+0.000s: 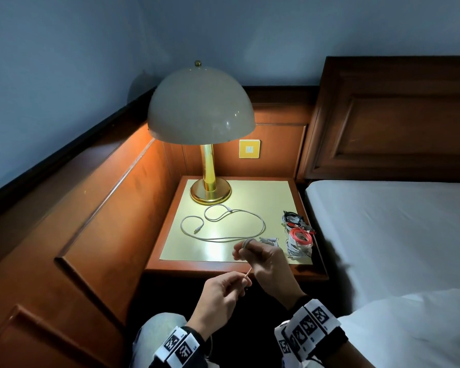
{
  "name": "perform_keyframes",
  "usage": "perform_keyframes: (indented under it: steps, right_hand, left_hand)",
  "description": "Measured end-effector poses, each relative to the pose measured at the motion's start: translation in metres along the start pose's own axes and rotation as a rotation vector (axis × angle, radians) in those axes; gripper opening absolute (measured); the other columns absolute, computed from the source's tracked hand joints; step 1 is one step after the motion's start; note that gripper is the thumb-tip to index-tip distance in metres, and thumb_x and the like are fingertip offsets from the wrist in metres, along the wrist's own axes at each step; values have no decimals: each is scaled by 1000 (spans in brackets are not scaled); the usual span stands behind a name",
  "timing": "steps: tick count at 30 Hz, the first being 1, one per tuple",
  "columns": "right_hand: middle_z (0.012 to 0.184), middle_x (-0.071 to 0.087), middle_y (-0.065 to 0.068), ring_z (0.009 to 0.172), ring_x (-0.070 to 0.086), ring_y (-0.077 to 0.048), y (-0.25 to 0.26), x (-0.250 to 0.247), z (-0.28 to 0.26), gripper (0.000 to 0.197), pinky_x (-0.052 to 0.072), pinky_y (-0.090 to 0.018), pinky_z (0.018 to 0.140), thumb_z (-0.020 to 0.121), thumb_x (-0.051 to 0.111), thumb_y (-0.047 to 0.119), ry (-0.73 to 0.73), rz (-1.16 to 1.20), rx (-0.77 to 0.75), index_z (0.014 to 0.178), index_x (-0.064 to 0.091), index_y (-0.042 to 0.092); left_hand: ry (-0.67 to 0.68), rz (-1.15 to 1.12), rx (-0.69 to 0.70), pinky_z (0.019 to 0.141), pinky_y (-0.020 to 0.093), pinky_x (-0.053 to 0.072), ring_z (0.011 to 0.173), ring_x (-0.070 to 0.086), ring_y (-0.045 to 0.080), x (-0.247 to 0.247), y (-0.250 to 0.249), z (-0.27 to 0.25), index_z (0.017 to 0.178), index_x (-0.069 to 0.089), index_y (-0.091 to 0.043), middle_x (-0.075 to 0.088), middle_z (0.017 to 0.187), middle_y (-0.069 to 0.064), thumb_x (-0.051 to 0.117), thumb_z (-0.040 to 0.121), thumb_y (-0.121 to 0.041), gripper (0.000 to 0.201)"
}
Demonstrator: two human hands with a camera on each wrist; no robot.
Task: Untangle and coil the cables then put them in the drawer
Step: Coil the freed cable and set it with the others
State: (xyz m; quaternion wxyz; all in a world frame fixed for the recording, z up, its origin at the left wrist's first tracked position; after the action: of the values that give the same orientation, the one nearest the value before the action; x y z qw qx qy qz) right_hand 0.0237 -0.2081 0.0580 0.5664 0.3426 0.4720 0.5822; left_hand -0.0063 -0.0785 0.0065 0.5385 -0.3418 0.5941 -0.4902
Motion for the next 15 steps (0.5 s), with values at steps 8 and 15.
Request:
perform_keyframes:
  steps: [8,15]
  right_hand:
    - [83,67,8,80,62,-4,-31,-1,-5,14,48,-19,74,95,58,8,188,-410,-51,89,67,16]
    - [76,61,-10,73,57,-19,-40,8,-23,31,46,-29,75,105,47,22,310,81,294,81,67,18]
  left_hand:
    - [-140,334,322,68,5,39,68,57,-9,-22,-28,1,88,73,-15,62,72,-21,69,92,-13,6]
    - [-120,366,414,71,22,51,76,62,4,-33,-36,14,89,69,-18,68,84,-11,65,92,-23,7]
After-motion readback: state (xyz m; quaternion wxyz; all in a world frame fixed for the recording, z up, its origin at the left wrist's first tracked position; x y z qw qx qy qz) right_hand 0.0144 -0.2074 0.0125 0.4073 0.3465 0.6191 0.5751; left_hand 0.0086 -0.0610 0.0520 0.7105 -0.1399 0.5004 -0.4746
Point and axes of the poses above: each hand's wrist, its own z-axis towards the middle knuckle, its own x-axis out of the palm, y = z × x, the point moved 7 cm from there along z, towards the middle knuckle
